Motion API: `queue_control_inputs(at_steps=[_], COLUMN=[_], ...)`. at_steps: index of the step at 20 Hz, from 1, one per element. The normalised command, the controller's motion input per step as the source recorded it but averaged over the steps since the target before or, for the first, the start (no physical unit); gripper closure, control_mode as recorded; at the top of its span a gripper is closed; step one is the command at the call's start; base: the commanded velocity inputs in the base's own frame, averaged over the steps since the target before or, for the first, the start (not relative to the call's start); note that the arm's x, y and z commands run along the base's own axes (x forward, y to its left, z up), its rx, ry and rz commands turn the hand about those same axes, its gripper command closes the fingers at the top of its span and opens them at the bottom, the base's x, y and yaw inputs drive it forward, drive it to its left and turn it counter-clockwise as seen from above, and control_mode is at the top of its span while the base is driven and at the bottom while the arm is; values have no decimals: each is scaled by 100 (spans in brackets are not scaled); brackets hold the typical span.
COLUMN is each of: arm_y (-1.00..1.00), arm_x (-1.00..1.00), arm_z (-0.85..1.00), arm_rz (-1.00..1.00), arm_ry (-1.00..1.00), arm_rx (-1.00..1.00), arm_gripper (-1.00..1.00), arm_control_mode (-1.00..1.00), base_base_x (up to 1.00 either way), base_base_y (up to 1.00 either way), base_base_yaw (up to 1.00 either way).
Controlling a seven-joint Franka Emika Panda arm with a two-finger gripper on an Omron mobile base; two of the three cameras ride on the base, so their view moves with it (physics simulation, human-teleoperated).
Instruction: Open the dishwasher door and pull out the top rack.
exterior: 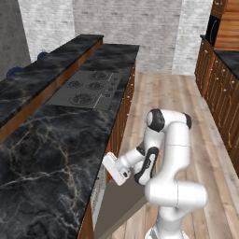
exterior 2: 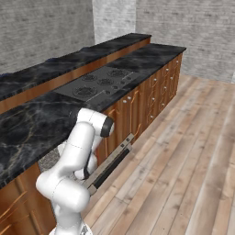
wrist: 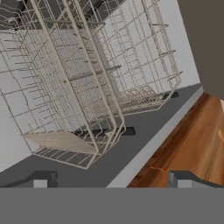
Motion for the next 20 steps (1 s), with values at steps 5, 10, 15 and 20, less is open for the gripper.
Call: queue_control_inputs(at_steps=[5,10,15,20], arm_y=[-47,-50,-29,-7], arm_x=[0,0,6,36], arm_z=[-26,-32,-45,-70], arm_rz=[-10,-14,-12,-11], arm_ry=[-1,0,0,1], arm_rx=[64,69,74,71], arm_gripper=[-100,-100,-100,-100], arm_control_mode=[-100,-100,-100,-100], base_base_x=[0,0,0,0], base_base_y=[0,0,0,0], base_base_yaw=[0,0,0,0])
